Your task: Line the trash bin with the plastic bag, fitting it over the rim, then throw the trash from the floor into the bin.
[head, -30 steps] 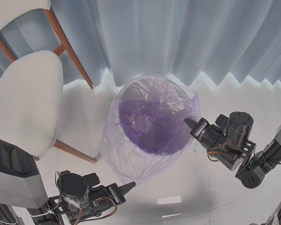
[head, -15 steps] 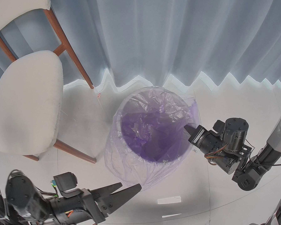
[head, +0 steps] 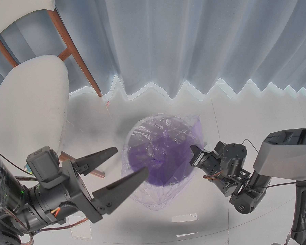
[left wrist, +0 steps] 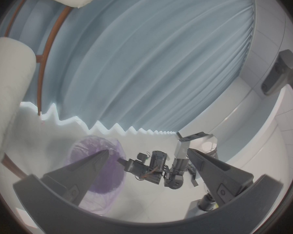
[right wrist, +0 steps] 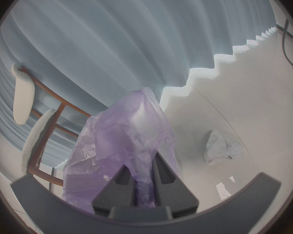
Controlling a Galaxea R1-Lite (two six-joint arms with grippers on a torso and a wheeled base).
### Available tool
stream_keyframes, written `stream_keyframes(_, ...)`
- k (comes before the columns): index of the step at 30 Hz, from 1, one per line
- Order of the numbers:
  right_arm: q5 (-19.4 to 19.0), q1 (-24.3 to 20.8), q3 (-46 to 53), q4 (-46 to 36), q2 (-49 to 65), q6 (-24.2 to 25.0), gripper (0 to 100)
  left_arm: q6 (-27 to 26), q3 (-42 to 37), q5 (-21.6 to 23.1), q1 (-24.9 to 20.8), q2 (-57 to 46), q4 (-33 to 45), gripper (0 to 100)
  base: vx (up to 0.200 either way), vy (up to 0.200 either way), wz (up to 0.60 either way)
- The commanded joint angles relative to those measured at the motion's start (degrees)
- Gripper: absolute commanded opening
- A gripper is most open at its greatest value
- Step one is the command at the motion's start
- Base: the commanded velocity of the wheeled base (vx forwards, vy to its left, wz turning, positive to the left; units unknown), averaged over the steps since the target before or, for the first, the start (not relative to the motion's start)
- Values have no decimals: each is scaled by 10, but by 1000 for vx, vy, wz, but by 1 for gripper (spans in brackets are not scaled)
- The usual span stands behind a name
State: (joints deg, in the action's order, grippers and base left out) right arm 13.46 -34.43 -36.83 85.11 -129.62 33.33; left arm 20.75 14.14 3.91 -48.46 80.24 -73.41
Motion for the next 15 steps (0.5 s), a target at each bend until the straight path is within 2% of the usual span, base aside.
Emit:
stream_keyframes(1,19,-9,-45,17,-89,-20,0,-16,48,-28,39,-53,66,100,0,0,0)
stream_keyframes(4,18,-10,-55,14,-94,-21,0,-16,55,-24,54,-64,81,100,0,0,0)
stream_keyframes(13,18,-8,-97,16,-114,-35,0,-23,55,-23,47,-76,82,100,0,0,0)
stream_keyframes(14,18,-8,-96,16,-114,-35,100,-26,55,-23,45,-77,82,100,0,0,0)
stream_keyframes(15,18,-8,-96,17,-114,-35,100,-26,53,-23,44,-77,82,100,0,0,0)
